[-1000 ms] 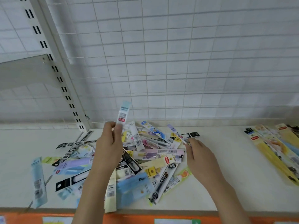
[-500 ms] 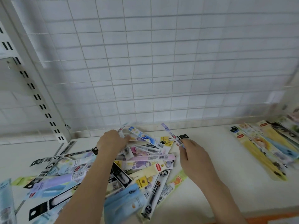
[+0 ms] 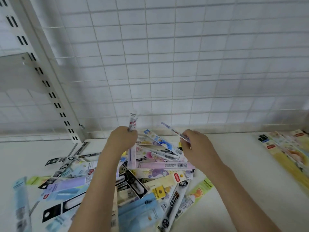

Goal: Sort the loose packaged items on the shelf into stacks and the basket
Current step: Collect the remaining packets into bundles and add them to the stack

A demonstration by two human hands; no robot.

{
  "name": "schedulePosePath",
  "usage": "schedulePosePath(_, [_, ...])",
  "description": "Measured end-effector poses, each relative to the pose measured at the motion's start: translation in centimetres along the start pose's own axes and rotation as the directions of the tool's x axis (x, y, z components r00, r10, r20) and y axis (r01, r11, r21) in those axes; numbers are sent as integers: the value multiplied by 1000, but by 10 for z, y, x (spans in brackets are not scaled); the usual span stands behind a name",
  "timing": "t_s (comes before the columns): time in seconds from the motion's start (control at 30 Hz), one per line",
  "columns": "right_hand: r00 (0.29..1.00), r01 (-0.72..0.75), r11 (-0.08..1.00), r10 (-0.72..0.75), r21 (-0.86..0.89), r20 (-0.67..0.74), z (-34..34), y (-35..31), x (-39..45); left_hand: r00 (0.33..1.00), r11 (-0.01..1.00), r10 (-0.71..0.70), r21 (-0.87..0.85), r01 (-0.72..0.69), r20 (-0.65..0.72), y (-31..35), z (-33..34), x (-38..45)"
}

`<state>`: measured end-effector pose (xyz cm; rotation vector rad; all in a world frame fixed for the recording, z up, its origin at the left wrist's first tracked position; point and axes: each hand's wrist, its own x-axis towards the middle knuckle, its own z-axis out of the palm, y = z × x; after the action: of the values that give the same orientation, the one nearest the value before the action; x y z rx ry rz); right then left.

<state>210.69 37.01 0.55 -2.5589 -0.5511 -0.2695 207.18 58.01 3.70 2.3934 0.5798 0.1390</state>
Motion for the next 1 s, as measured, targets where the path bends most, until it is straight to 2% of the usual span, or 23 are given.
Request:
schedulePosePath(0.1, [995, -53, 995, 60, -84, 82, 7, -9, 18, 994, 987, 51, -148, -65, -97, -3, -14, -18])
schedulePosePath(0.23, [980, -79, 981, 109, -176, 166, 22, -15, 39, 982, 933, 32, -346, -96, -189, -11, -25, -41])
schedulePosePath(0.37, [975, -43, 976, 88, -214, 204, 35, -20, 45, 963, 924, 41, -357, -138, -268, -20, -27, -51])
schedulePosePath(0.5, [968, -14, 981, 62, -194, 244, 43, -20, 43, 965, 893, 55, -420, -163, -257, -27, -24, -54])
schedulePosePath(0.77, [986, -47, 979, 77, -196, 148, 27, -17, 37, 962, 898, 80, -400, -183, -260, -21, -10, -55])
schedulePosePath(0.87, [997, -54, 993, 58, -101, 41, 10, -10, 30, 963, 908, 88, -376, -182, -254, -15, -2, -57])
schedulePosePath(1.0, [985, -117, 992, 123, 55, -122, -16, 2, 15, 969, 942, 128, -279, -186, -212, -6, 12, -61])
